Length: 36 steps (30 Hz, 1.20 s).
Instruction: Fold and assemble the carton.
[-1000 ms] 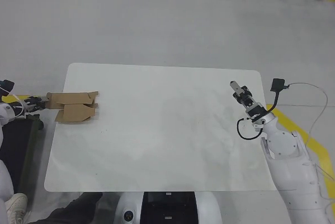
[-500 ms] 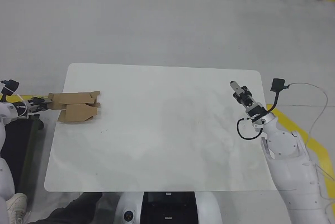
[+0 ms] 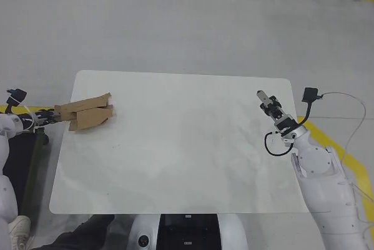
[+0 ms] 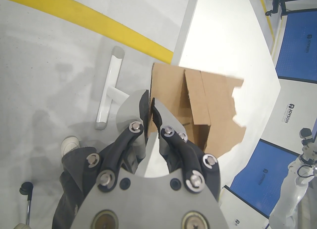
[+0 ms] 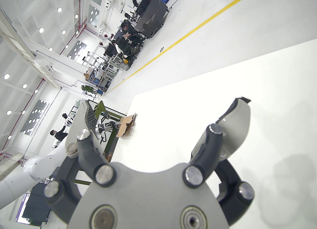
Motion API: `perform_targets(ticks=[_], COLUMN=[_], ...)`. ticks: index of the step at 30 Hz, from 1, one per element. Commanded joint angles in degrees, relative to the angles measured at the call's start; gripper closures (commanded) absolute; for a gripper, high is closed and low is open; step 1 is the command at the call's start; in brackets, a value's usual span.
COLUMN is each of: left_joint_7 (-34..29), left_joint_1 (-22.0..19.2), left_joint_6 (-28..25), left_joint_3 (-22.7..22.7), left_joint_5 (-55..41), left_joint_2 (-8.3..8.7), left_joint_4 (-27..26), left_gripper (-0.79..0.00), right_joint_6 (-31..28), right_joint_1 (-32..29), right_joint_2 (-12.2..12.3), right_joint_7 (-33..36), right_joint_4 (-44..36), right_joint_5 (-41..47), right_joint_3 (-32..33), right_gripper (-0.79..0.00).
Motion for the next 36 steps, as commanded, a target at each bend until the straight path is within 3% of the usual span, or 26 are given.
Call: perform_targets(ticks=[1,9,14,26,36], left_joint_7=[-1.0,-10.1,-13.3,-24.2,-28.8], left_joint_1=[-0.2,-2.1,-1.8,7.0,14.3], left_joint_6=[-0.4,-3.3,-0.1,10.7,15.4], left_joint_3=[-0.2,-2.7,-3.2,-0.2,4.0], left_joint_5=[-0.7,-7.5,-13.7,-37.2,-50.3], left_joint_2=[0.19,1.85,2.42,4.43,6.28], left_joint_4=[0.2,0.6,-2.8,-19.8,-32.4], left_gripper=[0.000,0.000,0.000,0.000,0.000], right_joint_6=[0.0,0.0,0.0,0.0,0.0], right_joint_1=[0.0,0.0,0.0,0.0,0.0], right_joint_2=[0.0,0.0,0.0,0.0,0.0], right_joint_7=[0.0,0.0,0.0,0.0,0.0], right_joint_4=[0.0,0.0,0.0,0.0,0.0], right_joint_5=[0.0,0.0,0.0,0.0,0.0], right_joint_3=[0.0,0.0,0.0,0.0,0.0], right_gripper=[-0.785,-0.785,-0.785,-0.785,-0.785])
